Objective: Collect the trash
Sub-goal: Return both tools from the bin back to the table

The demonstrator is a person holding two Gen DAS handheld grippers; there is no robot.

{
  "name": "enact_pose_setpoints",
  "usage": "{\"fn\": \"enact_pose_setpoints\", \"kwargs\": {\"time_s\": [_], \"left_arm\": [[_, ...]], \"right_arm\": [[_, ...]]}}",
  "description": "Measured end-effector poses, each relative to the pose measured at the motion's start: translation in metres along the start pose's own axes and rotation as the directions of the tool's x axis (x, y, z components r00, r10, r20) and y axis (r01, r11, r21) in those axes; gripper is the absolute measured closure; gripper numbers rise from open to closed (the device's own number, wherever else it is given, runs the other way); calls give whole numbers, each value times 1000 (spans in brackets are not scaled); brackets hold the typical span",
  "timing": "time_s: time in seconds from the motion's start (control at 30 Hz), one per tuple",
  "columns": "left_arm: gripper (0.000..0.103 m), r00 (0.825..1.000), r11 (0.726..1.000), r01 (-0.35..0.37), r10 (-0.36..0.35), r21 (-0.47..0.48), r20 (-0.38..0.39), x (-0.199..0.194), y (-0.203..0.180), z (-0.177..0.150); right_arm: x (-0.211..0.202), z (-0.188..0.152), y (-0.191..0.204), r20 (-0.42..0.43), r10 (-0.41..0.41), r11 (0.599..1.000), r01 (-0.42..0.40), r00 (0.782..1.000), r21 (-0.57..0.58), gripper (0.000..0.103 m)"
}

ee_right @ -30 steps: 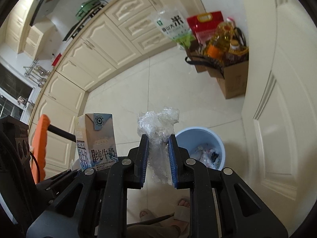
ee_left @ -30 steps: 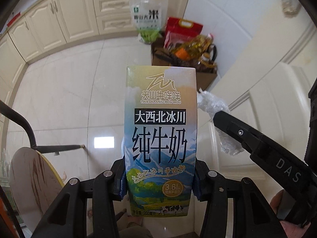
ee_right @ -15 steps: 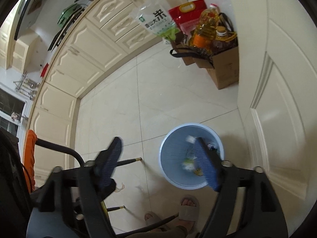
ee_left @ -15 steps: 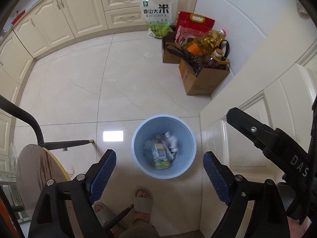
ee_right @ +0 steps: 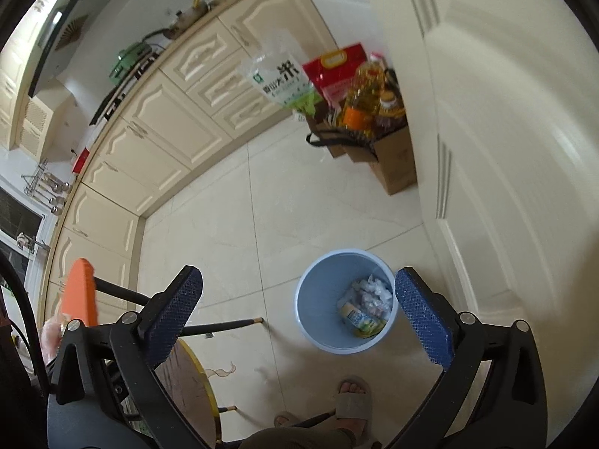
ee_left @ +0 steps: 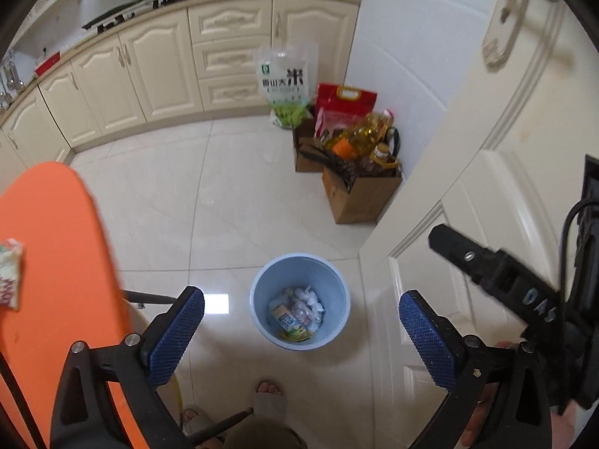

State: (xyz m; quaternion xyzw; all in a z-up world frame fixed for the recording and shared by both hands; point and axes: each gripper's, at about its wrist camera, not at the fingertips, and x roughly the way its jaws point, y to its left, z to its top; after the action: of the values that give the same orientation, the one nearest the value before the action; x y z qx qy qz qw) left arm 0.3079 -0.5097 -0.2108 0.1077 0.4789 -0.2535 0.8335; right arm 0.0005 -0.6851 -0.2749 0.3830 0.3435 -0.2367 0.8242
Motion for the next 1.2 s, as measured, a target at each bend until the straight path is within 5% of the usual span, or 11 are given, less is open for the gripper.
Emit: {"fn": "enact_pose_setpoints", "kwargs": {"time_s": [0.27,0.43,0.77,1.2], "left_arm": [[1,990,998,-18,26,-56,140,-107,46,-64],[1,967,994,-30,55,-103,248,-175,82,-114],[1,903,963,-85,182,-255,388,-285,166,-234],[1,810,886,-175,377,-429,449,-366,172,-367]], "right_arm": [[-81,-21,61,105,114,992,-108,988,-60,0],[-127,-47,117,150,158,978,-134,976,-161,0],[-182,-129,236,190,235,911,-148,953,-384,0],[-219,-223,357,164,356,754,-179,920,-632,0]]}}
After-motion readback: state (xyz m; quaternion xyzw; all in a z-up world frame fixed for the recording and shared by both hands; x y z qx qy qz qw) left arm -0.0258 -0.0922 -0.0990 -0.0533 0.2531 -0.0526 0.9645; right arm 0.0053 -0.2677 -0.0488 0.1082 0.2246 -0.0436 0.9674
